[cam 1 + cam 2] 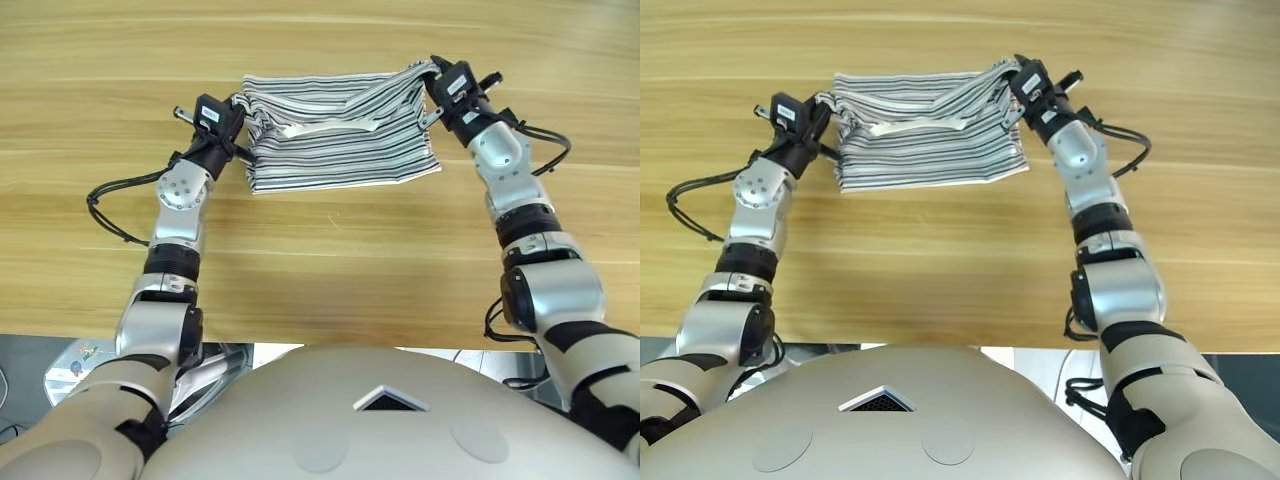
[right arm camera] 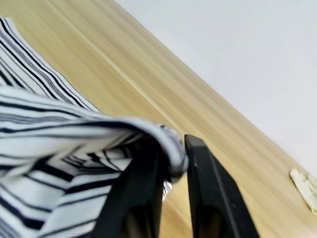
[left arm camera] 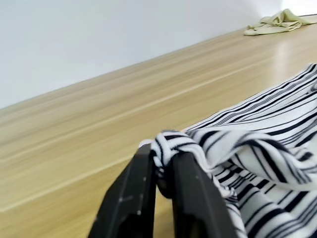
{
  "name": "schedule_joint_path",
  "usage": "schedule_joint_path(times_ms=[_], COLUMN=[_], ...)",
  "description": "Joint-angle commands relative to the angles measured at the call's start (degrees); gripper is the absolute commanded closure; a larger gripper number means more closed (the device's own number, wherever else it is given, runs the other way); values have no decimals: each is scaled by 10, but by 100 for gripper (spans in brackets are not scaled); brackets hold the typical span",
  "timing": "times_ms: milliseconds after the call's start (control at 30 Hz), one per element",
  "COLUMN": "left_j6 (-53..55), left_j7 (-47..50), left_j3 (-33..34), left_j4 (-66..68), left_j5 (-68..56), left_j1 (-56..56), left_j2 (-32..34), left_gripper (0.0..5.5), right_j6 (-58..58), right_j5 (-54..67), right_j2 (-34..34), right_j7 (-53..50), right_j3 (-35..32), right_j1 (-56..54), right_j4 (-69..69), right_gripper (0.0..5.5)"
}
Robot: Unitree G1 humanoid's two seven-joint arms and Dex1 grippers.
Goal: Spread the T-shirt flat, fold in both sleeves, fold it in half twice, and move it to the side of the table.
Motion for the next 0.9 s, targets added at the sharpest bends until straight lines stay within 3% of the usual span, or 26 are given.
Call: schedule_joint_path(times_ms=[33, 400, 567, 733, 900], left_j6=[15, 84, 84, 58, -3], left_j7=[21, 66, 67, 107, 102], left_j3=[10, 130, 145, 165, 189], left_j4=[37, 202, 255, 271, 207], left_j5=[9, -69, -68, -64, -87], left_j1=[-23, -132, -188, -187, -137], left_j2=[-9, -12, -12, 9, 0], left_gripper=[446, 260, 178, 93, 50], right_j6=[24, 132, -58, -53, 31], right_j5=[-19, 3, -81, -90, -105], right_j2=[22, 73, 82, 81, 109], right_j7=[-51, -159, -189, -103, -82], right_j3=[2, -48, 43, 114, 139], right_j1=[-55, -108, 27, 198, 218], right_j4=[70, 166, -37, -312, -250], right_gripper=[402, 192, 189, 189, 189])
